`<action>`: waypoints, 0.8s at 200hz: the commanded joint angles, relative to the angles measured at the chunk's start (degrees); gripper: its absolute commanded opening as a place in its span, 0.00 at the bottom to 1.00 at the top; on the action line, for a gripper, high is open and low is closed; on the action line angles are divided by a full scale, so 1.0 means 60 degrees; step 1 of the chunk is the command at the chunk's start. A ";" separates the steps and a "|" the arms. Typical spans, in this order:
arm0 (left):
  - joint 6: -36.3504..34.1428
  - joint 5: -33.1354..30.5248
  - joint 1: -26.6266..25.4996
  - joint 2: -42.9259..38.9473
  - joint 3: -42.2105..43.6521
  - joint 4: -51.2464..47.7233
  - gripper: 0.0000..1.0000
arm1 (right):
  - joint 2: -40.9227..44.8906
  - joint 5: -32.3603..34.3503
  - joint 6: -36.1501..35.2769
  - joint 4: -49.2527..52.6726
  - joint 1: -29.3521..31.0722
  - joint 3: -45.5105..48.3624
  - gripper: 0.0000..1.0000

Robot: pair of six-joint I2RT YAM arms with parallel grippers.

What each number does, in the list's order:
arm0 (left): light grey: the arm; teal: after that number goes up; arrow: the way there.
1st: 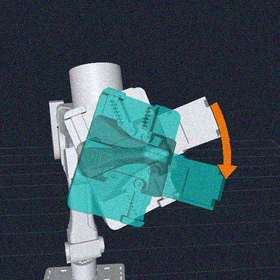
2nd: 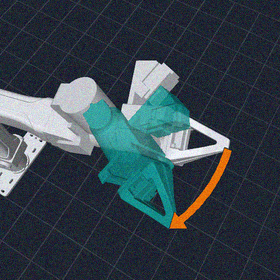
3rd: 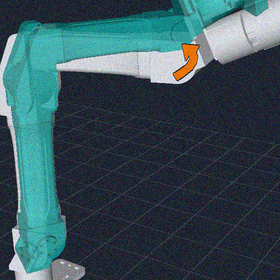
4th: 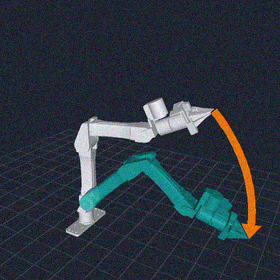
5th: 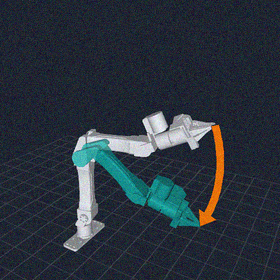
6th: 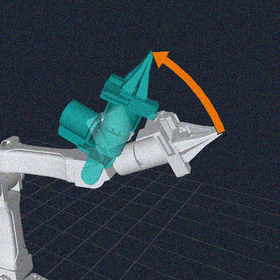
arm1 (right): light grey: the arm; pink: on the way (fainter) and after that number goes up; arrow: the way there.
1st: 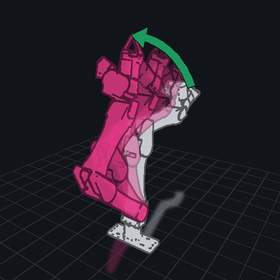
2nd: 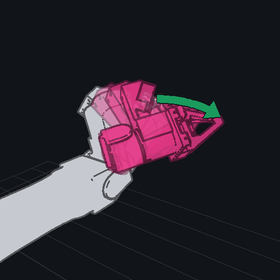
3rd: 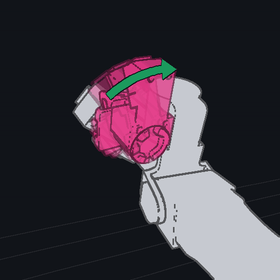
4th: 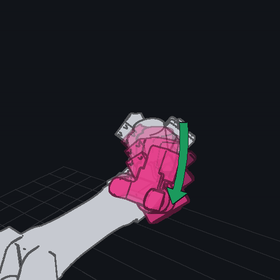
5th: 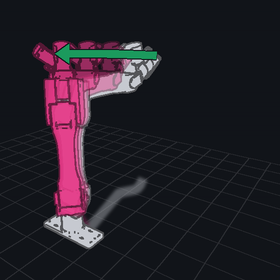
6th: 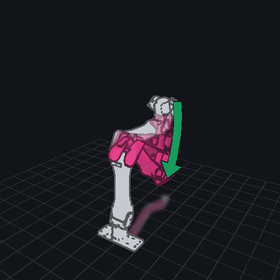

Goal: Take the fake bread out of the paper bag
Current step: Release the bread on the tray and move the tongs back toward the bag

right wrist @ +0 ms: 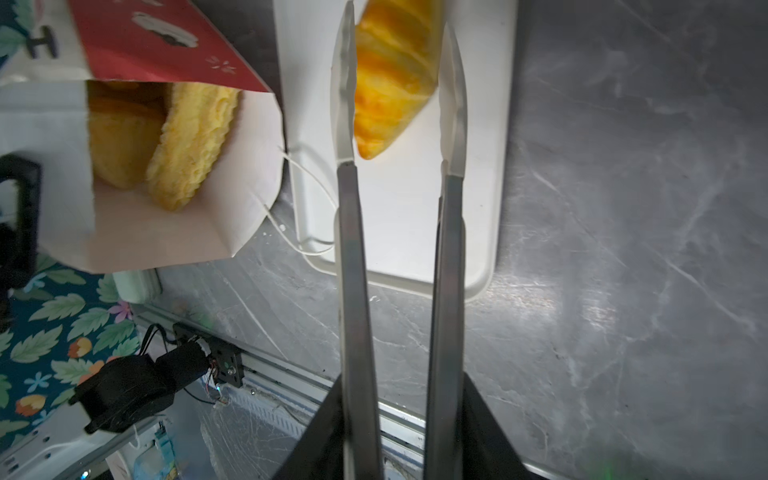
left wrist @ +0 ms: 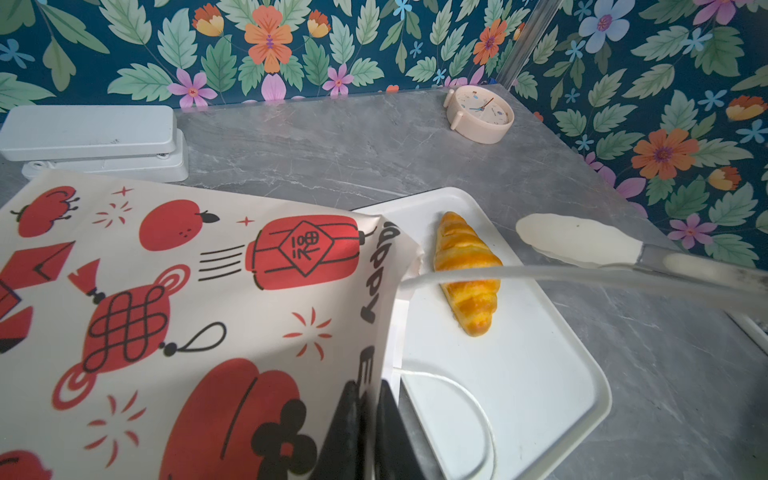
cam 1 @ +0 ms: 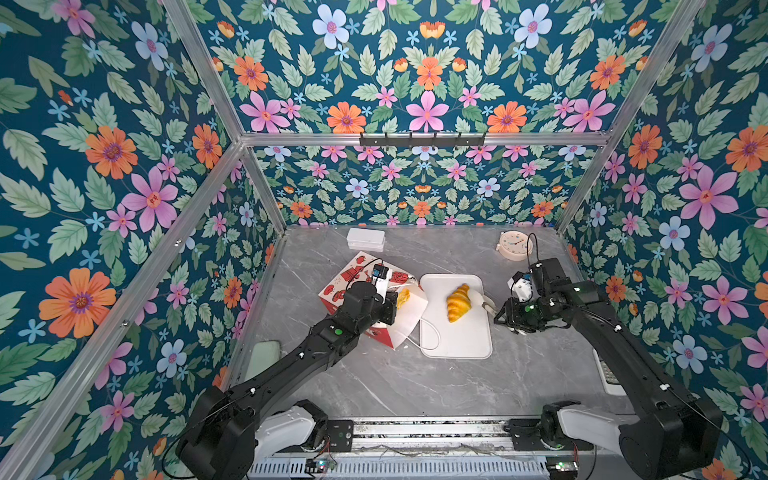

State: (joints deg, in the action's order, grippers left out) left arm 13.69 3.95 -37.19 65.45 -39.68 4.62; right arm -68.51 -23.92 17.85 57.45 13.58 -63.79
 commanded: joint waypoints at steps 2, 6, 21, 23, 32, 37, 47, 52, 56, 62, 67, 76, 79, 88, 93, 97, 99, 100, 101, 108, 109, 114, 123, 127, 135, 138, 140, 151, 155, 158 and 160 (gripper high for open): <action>0.0120 -0.0055 0.0005 -0.0025 -0.0081 0.0286 0.10 | -0.0172 -0.0236 0.0285 -0.0117 0.0871 -0.0352 0.37; 0.0118 -0.0071 0.0013 -0.0011 -0.0095 0.0284 0.10 | -0.0238 -0.0298 0.0358 -0.0226 0.1025 -0.0356 0.37; 0.0162 -0.0130 0.0002 0.0016 -0.0116 0.0299 0.10 | -0.0503 -0.0701 0.0655 -0.0885 0.1484 -0.0133 0.37; 0.0160 -0.0141 0.0002 0.0007 -0.0134 0.0299 0.10 | -0.0545 -0.0770 0.0694 -0.0987 0.1522 -0.0087 0.37; 0.0176 -0.0134 0.0009 0.0019 -0.0167 0.0299 0.10 | -0.0742 -0.0942 0.0827 -0.1375 0.1610 0.0146 0.37; 0.0190 -0.0120 0.0002 0.0025 -0.0181 0.0299 0.10 | -0.0883 -0.0980 0.0886 -0.1547 0.1617 0.0268 0.37; 0.0204 -0.0108 0.0002 0.0030 -0.0211 0.0284 0.10 | -0.1101 -0.0954 0.0903 -0.1770 0.1631 0.0470 0.36; 0.0206 -0.0101 0.0003 0.0020 -0.0213 0.0284 0.10 | -0.1177 -0.0876 0.0907 -0.1855 0.1629 0.0549 0.36; 0.0208 -0.0101 0.0002 0.0012 -0.0223 0.0270 0.10 | -0.1217 -0.0801 0.0913 -0.1932 0.1628 0.0599 0.35; 0.0207 -0.0115 0.0003 -0.0008 -0.0223 0.0248 0.10 | -0.1283 -0.0669 0.0943 -0.2019 0.1618 0.0662 0.35; 0.0204 -0.0129 0.0003 -0.0022 -0.0227 0.0230 0.10 | -0.1317 -0.0618 0.0972 -0.2058 0.1613 0.0695 0.35; 0.0200 -0.0166 0.0003 -0.0059 -0.0225 0.0197 0.10 | -0.1389 -0.0428 0.0997 -0.2090 0.1591 0.0715 0.35; 0.0207 -0.0180 0.0002 -0.0067 -0.0207 0.0189 0.10 | -0.1409 -0.0368 0.1001 -0.2088 0.1587 0.0713 0.35; 0.0200 -0.0211 0.0005 -0.0105 -0.0187 0.0182 0.10 | -0.1475 -0.0271 0.0995 -0.2018 0.1525 0.0683 0.35; 0.0208 -0.0218 0.0003 -0.0123 -0.0183 0.0182 0.10 | -0.1499 -0.0228 0.0999 -0.1992 0.1484 0.0682 0.34; 0.0210 -0.0219 0.0006 -0.0127 -0.0171 0.0182 0.10 | -0.1515 -0.0175 0.0996 -0.1968 0.1461 0.0680 0.34; 0.0212 -0.0229 0.0003 -0.0138 -0.0169 0.0182 0.10 | -0.1516 -0.0144 0.0988 -0.1950 0.1454 0.0673 0.34; 0.0217 -0.0231 0.0002 -0.0140 -0.0162 0.0182 0.10 | -0.1516 -0.0137 0.0984 -0.1939 0.1448 0.0679 0.34; 0.0220 -0.0232 0.0002 -0.0141 -0.0158 0.0182 0.10 | -0.1516 -0.0126 0.0983 -0.1941 0.1438 0.0675 0.34; 0.0236 -0.0244 0.0003 -0.0164 -0.0135 0.0182 0.10 | -0.1517 -0.0023 0.0964 -0.1833 0.1371 0.0673 0.34; 0.0237 -0.0238 0.0002 -0.0167 -0.0130 0.0182 0.10 | -0.1516 -0.0010 0.0958 -0.1822 0.1355 0.0672 0.34; 0.0235 -0.0238 0.0002 -0.0184 -0.0124 0.0184 0.10 | -0.1509 0.0072 0.0941 -0.1760 0.1302 0.0678 0.34; 0.0237 -0.0246 0.0002 -0.0211 -0.0110 0.0174 0.10 | -0.1462 0.0219 0.0904 -0.1630 0.1197 0.0700 0.34; 0.0237 -0.0247 0.0002 -0.0215 -0.0108 0.0168 0.10 | -0.1445 0.0295 0.0894 -0.1575 0.1136 0.0709 0.34; 0.0235 -0.0247 0.0003 -0.0240 -0.0075 0.0167 0.10 | -0.1382 0.0451 0.0876 -0.1456 0.1042 0.0717 0.34; 0.0228 -0.0247 0.0002 -0.0244 -0.0073 0.0167 0.10 | -0.1353 0.0509 0.0861 -0.1426 0.1009 0.0715 0.34; 0.0224 -0.0247 0.0009 -0.0244 -0.0064 0.0167 0.10 | -0.1325 0.0543 0.0837 -0.1400 0.0997 0.0715 0.34; 0.0209 -0.0248 0.0003 -0.0259 -0.0050 0.0152 0.10 | -0.1201 0.0548 0.0782 -0.1362 0.0945 0.0716 0.34; 0.0197 -0.0247 0.0002 -0.0259 -0.0043 0.0161 0.10 | -0.1157 0.0522 0.0777 -0.1364 0.0946 0.0706 0.34; 0.0194 -0.0247 0.0002 -0.0252 -0.0038 0.0155 0.10 | -0.1127 0.0491 0.0768 -0.1380 0.0948 0.0701 0.34; 0.0193 -0.0247 0.0006 -0.0257 -0.0037 0.0153 0.10 | -0.1104 0.0425 0.0756 -0.1392 0.0945 0.0693 0.34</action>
State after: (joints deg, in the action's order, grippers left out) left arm 14.90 3.03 -37.19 64.16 -39.99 4.62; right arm -76.40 -22.65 23.38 47.86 19.44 -59.40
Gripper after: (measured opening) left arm 0.105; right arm 0.343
